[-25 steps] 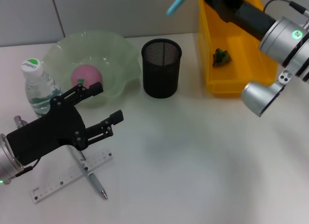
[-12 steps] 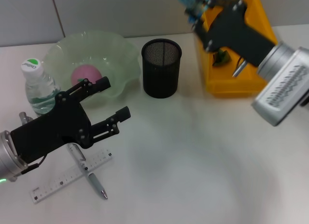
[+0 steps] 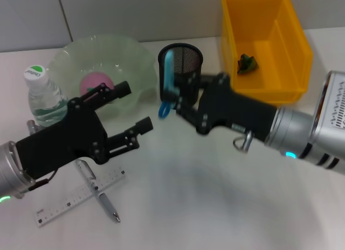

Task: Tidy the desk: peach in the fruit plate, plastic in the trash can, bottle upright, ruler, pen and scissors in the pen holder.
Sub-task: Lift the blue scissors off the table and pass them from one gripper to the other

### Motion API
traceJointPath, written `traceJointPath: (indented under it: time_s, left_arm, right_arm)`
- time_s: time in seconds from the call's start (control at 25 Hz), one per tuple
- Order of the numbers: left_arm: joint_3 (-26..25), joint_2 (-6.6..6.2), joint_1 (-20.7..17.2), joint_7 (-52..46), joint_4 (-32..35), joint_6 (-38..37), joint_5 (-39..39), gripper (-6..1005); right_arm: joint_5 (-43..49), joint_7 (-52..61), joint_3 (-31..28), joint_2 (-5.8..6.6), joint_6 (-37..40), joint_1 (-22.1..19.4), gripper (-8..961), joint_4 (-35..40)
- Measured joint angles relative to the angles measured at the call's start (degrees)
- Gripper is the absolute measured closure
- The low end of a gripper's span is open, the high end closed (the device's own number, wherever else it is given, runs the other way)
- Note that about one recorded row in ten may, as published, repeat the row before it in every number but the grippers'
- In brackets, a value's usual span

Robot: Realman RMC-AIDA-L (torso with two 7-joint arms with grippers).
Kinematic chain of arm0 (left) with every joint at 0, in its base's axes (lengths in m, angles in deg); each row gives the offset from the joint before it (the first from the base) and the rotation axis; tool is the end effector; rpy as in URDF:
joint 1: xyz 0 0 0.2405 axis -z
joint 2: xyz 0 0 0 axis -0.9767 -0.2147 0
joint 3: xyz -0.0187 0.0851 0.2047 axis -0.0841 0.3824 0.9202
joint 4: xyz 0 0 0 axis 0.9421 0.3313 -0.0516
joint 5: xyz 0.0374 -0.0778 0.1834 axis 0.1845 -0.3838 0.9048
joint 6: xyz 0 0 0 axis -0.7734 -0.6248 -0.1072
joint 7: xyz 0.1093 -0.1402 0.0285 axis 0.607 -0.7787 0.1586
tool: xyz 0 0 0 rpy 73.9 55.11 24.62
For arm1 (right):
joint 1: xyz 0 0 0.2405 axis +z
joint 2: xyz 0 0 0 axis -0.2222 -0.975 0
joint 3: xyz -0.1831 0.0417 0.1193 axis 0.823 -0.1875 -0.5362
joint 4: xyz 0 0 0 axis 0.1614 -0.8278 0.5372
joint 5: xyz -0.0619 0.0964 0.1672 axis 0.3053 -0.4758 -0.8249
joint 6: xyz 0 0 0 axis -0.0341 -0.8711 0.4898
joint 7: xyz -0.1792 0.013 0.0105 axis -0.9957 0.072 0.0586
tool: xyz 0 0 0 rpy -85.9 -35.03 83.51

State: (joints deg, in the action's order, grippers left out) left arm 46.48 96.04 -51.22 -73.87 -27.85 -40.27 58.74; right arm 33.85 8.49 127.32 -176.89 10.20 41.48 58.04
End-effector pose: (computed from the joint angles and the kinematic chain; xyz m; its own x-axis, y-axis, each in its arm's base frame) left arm -0.1823 0.2879 -0.0239 0.6135 -0.0549 0.7878 0.2690 -0.9234 -0.2738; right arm 0.1660 0.3200 -0.0627 0.7047 0.1406 -0.6955 -0.2561 -0.8637 -0.4340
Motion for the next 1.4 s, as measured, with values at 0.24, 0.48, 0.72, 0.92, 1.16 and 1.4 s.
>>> traceJointPath:
  time_s: [0.24,0.48,0.72,0.92,1.16,1.4]
  left_arm:
    - [2.7,0.03,0.9,-1.1,-0.3,-0.4,-0.5,211]
    - [2.8,-0.11,1.0,-1.2,-0.4,0.0,-0.5,211]
    - [3.2,0.04,2.3,-0.3,-5.1,1.8,-4.9,212]
    - [2.9,0.07,4.9,4.0,-10.9,2.1,-6.9,212]
    - [2.7,0.09,5.7,4.8,-12.0,2.3,-8.6,212]
    - [2.7,0.09,7.0,7.5,-14.2,3.5,-10.4,213]
  right_arm:
    - [6.7,11.5,0.2,0.39,3.6,-1.0,667,-0.5]
    - [7.8,14.5,-1.2,1.00,5.9,-2.4,665,-0.9]
    - [5.1,9.9,-3.1,-0.46,5.2,-4.4,664,-1.4]
    - [-3.5,6.1,2.2,-0.61,5.0,-3.4,663,-3.9]
    - [-11.2,4.3,9.9,-0.64,1.8,-3.0,661,-3.0]
    - [-20.8,1.9,18.6,-0.65,-3.6,-3.2,660,0.1]
